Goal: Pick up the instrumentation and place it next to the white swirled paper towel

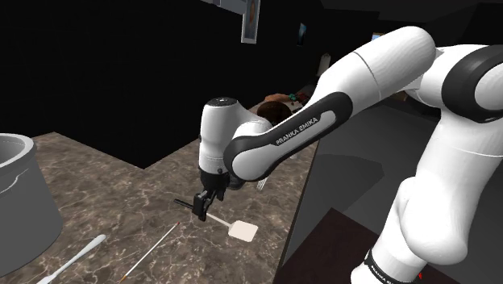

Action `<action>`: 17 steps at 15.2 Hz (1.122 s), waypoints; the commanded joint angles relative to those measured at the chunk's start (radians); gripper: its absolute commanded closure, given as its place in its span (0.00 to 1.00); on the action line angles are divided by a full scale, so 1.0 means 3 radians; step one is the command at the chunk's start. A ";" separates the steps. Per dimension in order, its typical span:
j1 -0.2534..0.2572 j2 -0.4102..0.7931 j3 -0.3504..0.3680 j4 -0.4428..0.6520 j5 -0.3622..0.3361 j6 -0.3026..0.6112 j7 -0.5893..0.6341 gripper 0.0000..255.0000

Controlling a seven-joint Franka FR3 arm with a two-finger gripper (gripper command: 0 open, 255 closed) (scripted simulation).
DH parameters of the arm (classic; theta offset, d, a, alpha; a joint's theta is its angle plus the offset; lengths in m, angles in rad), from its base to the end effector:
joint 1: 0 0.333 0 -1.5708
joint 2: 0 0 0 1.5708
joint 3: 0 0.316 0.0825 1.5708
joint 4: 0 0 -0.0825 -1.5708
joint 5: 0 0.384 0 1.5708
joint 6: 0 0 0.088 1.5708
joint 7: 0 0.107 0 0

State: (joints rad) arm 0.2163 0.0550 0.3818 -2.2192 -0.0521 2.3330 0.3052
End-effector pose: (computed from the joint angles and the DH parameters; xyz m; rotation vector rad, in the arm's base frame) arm 0.4472 0.3027 0.3590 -3.0873 -0.5086 -0.1013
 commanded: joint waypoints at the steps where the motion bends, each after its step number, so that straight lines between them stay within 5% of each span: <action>1: 0.0000 0.0070 -0.0006 -0.0035 -0.0041 0.0101 0.0022 0.00; 10: 0.0003 0.0121 -0.0011 -0.0052 -0.0072 0.0165 0.0044 0.00; 11: 0.0003 0.0121 -0.0011 -0.0052 -0.0072 0.0165 0.0044 1.00; 17: 0.0003 0.0121 -0.0011 -0.0052 -0.0072 0.0165 0.0044 1.00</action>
State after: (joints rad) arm 0.2171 0.0913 0.3785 -2.2349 -0.0737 2.3826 0.3182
